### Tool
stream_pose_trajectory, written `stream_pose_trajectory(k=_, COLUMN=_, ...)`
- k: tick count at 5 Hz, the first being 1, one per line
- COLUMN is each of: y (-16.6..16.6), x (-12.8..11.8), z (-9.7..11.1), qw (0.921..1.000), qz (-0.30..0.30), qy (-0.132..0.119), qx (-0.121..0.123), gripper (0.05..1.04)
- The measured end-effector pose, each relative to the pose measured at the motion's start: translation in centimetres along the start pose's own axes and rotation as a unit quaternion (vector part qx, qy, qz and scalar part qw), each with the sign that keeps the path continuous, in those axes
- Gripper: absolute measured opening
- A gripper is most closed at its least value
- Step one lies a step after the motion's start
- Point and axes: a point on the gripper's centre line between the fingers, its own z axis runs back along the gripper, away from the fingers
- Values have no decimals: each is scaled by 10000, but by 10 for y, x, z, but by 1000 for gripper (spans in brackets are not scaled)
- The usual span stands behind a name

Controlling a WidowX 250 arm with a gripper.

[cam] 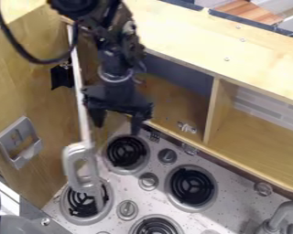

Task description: Open microwave

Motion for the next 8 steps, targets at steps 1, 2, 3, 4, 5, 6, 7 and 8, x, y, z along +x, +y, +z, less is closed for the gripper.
stream_pose_trajectory(k=1, y=20, x=-2, z=-2, qw=9996, qz=267, qy=18, qx=86, gripper=999)
stream_pose_trajectory(k=2, y=36, x=-8, z=-4, qw=9990, qz=385, qy=79, qx=209, gripper=999)
stream_pose_trajectory(k=3, y=50, x=-9, z=-4, qw=9981, qz=537, qy=108, qx=269, gripper=999)
stream_pose_trajectory(k=4, y=58, x=-9, z=-3, qw=9977, qz=613, qy=78, qx=284, gripper=999)
stream_pose_trajectory(k=5, y=66, x=-10, z=-3, qw=9971, qz=685, qy=68, qx=314, gripper=999)
stream_pose_trajectory(k=6, y=71, x=-9, z=-2, qw=9967, qz=740, qy=61, qx=328, gripper=998)
stream_pose_trajectory(k=7, y=72, x=-7, z=-1, qw=9970, qz=690, qy=56, qx=334, gripper=998)
stream_pose_trajectory(k=8, y=72, x=-8, z=-1, qw=9970, qz=685, qy=93, qx=339, gripper=998)
